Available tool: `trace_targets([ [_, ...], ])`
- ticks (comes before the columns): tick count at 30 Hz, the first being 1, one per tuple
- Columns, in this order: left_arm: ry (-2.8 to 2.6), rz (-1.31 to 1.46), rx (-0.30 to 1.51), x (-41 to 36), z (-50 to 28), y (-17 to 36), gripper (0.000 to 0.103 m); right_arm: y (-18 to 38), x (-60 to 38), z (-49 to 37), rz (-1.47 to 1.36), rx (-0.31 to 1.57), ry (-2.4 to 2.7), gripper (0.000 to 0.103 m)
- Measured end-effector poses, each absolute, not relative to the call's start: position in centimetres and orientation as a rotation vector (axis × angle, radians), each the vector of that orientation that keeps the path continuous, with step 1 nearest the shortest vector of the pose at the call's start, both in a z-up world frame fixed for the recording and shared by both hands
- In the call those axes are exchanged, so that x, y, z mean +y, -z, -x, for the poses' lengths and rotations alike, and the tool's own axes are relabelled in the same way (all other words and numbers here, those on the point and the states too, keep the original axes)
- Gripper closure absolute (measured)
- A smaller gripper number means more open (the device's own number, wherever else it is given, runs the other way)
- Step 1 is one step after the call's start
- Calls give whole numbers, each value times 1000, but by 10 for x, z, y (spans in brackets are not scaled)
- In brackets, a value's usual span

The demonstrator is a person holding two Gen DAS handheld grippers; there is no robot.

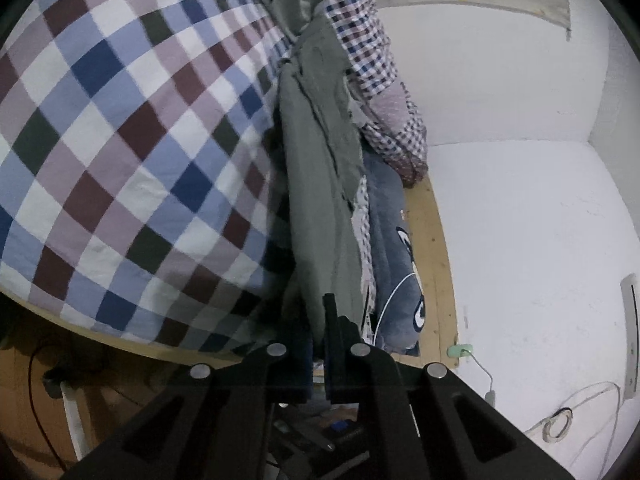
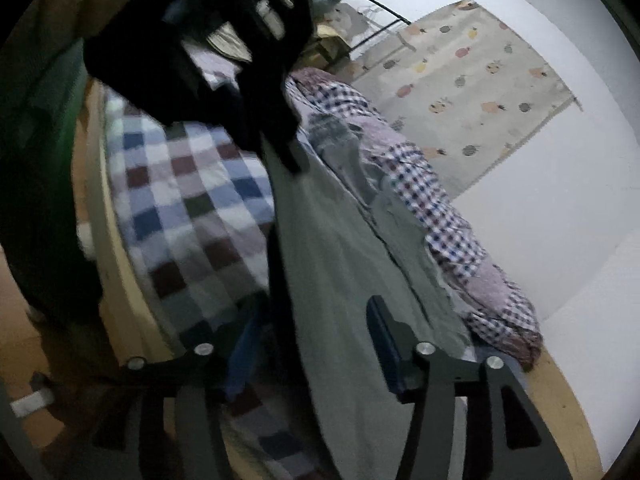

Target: Fold clothes

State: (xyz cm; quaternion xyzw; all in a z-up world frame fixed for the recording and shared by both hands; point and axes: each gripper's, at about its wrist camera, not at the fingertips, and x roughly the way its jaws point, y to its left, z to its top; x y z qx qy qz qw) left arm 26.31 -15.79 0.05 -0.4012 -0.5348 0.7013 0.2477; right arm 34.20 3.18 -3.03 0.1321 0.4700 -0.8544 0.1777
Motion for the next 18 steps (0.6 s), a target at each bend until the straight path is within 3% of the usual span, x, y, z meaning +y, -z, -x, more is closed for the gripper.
trace_targets([
  [18,-1956,964,-1454,-174,-262,-38,102,41,196,-266,-722,1518,2719,44],
])
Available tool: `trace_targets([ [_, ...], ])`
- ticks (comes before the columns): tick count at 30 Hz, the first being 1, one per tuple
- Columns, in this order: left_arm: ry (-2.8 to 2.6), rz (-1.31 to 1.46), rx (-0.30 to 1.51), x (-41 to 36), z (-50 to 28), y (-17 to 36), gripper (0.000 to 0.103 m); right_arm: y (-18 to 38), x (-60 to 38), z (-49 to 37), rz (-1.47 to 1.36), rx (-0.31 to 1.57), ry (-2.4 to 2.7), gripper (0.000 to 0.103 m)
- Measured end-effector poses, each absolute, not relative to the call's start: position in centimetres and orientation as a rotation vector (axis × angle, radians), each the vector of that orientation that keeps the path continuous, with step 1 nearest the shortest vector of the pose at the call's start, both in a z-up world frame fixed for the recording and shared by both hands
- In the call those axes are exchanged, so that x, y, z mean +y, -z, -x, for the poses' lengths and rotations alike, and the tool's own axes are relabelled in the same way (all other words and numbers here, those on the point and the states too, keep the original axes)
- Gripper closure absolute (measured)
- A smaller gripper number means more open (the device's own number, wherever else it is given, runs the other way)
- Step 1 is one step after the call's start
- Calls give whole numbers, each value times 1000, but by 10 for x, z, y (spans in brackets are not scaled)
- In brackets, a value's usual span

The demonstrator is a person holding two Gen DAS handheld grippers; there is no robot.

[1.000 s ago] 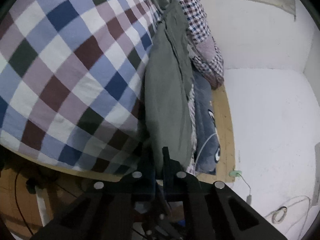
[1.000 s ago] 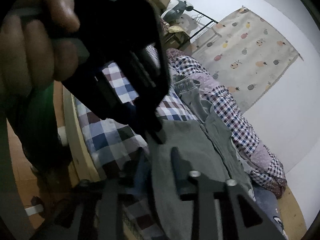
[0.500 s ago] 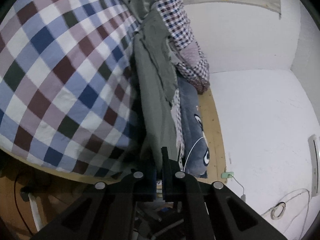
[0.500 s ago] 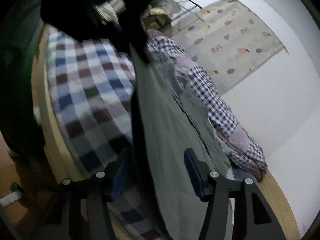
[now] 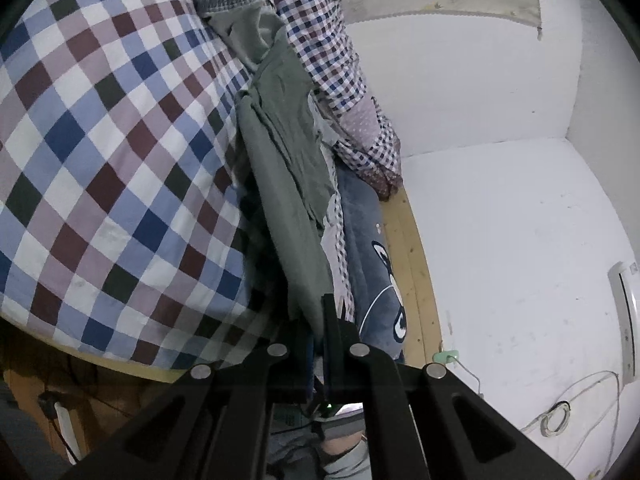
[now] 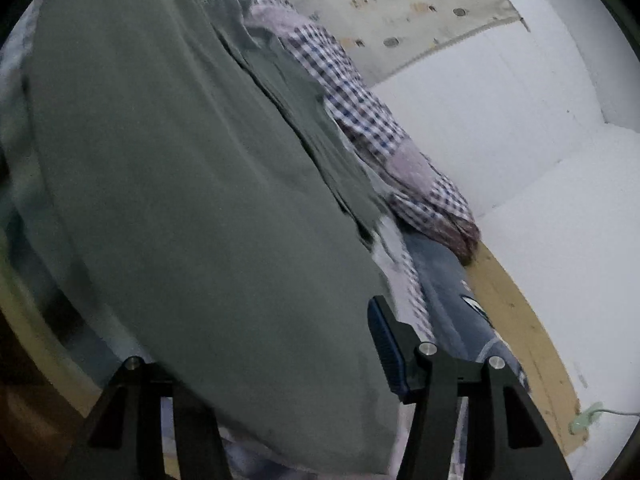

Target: Fold clothes

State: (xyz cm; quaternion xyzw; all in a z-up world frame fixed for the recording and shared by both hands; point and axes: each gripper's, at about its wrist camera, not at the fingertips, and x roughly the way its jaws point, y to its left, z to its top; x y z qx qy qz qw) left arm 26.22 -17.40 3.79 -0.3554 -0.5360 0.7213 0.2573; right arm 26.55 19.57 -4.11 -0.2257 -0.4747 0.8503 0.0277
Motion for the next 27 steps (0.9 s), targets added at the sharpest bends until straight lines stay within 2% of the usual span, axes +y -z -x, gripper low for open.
trace_targets([
  [9,-1992,927,-1465,-192,-262,-51,102,49,250,-278,741,-1518,-2506,46],
  [12,-1997,931,-1457,-190,-261,-51,102,53,259,-276,798,-1509,-2484,63],
  [14,-1999,935,-1456,-189,-259,-50,102,58,264,-277,839,-1530,-2459,88],
  [16,-2005,940,-1455,-188,-257,-50,102,57,268,-281,858,-1536,-2470,101],
  [19,-2023,955,-1444,-187,-255,-50,102,48,273,-289,859,-1526,-2506,102],
  [27,-2121,994,-1280,-178,-259,-70,102,-26,281,-327,804,-1316,-2634,103],
])
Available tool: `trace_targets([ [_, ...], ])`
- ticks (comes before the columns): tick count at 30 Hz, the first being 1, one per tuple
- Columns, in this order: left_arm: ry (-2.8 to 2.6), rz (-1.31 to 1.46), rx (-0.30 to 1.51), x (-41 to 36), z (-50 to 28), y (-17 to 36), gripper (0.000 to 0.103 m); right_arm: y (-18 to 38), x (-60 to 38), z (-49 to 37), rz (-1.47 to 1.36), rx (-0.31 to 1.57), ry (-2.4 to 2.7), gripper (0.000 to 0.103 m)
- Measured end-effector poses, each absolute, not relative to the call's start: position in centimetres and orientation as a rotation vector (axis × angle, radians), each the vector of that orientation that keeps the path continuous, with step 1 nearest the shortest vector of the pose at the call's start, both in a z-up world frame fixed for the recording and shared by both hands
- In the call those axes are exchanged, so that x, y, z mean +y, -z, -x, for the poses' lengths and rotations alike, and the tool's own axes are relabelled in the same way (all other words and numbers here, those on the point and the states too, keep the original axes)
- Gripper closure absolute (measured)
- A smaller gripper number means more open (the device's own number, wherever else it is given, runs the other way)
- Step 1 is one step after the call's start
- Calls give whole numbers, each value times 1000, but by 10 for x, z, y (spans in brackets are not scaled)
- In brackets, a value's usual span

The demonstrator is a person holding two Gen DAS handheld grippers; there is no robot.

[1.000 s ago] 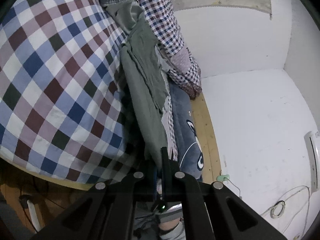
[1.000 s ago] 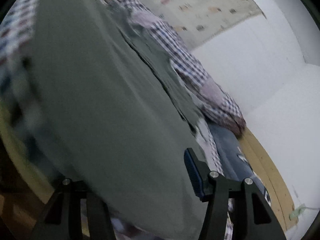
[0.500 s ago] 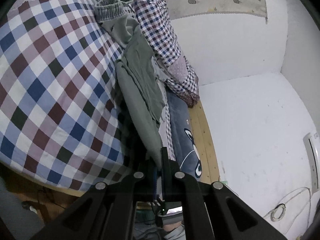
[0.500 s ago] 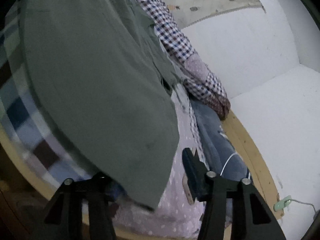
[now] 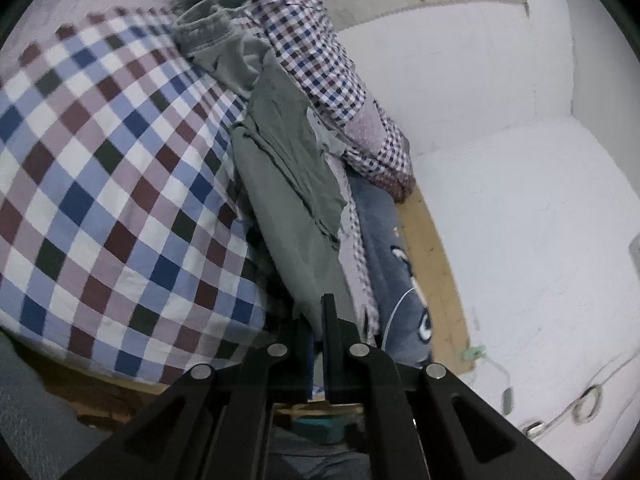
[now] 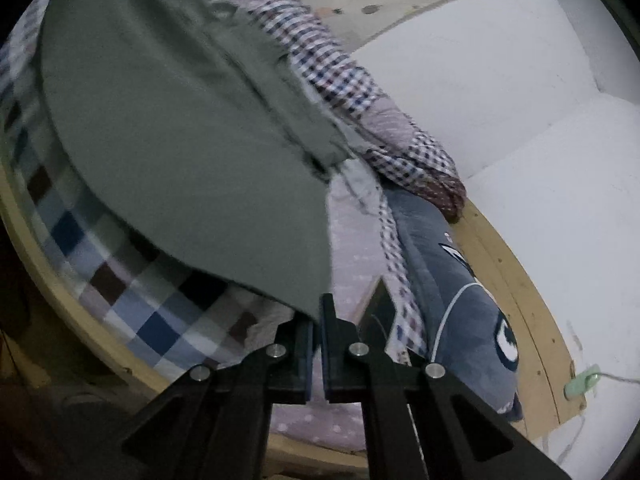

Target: Fold clothes

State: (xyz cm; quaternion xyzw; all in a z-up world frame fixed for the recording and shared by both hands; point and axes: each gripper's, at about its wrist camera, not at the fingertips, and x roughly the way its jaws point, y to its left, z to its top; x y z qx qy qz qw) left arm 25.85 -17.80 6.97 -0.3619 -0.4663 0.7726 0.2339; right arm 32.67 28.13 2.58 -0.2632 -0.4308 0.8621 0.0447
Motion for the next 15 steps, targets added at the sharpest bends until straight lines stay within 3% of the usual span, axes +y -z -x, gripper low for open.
trace_targets([
  [15,-2145,898,-1106,-181,-314,-141,102,-158,292,-392,556,-949,-2773,103],
])
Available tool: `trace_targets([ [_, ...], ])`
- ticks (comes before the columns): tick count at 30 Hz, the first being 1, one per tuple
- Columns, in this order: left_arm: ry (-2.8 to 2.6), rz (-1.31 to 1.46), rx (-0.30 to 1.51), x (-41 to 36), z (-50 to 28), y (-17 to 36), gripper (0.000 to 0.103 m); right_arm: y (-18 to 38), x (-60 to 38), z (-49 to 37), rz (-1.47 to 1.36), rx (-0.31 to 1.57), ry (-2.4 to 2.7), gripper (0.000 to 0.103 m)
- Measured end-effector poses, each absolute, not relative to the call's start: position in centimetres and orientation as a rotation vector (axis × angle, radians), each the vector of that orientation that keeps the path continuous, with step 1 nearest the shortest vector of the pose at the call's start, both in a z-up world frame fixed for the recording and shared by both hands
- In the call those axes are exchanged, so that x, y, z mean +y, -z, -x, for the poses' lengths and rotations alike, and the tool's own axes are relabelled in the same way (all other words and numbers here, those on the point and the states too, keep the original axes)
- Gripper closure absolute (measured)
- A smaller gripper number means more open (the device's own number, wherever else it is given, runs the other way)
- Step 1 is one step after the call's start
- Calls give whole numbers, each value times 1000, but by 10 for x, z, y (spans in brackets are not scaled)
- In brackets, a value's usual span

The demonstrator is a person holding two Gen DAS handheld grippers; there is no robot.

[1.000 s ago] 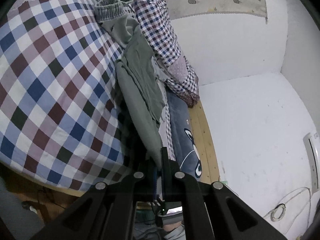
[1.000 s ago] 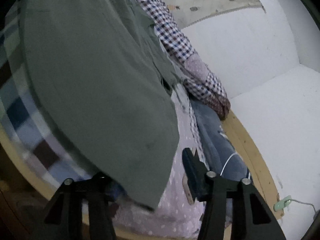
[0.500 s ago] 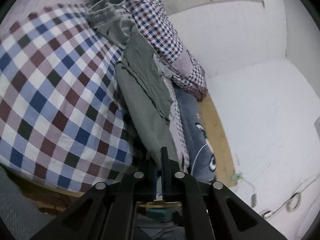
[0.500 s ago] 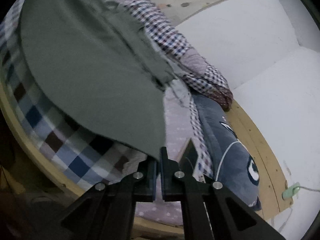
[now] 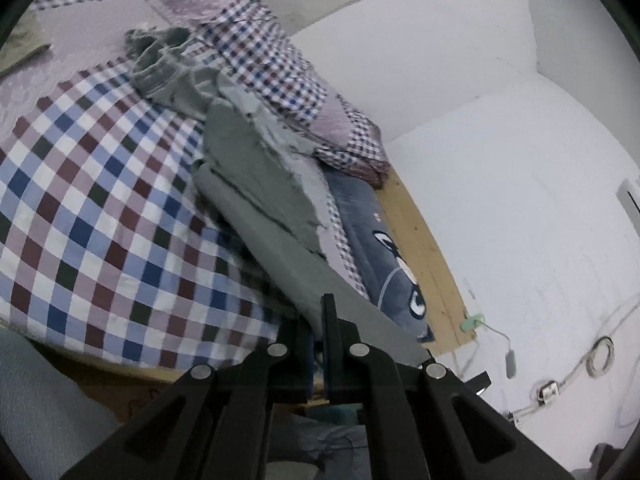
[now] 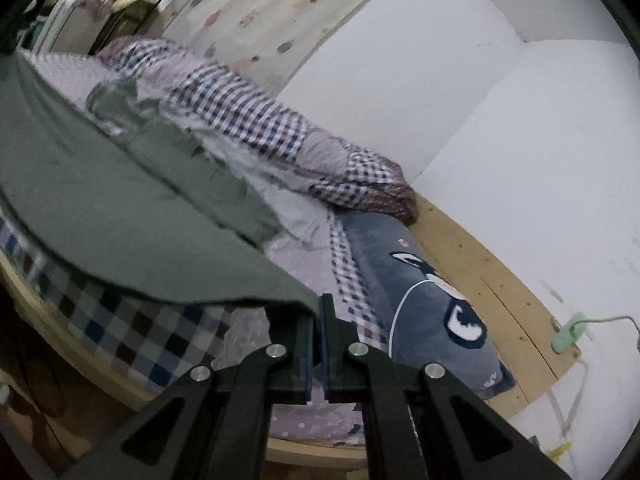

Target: Fold clothes

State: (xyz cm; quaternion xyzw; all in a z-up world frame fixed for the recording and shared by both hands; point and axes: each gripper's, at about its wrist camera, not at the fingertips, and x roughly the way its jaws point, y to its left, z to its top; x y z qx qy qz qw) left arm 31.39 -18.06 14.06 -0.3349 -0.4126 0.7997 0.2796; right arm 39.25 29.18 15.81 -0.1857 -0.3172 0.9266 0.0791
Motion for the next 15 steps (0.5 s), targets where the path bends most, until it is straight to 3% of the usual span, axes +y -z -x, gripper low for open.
trace_targets([
  [5,-2126,822,-1097,-184,-341,-171,102,-192,290,-429,428,-819,-2812,103],
  [15,-2068,677,-1042,-189,-400,-238,102,-240,277,-501,194,-735,-2835,103],
])
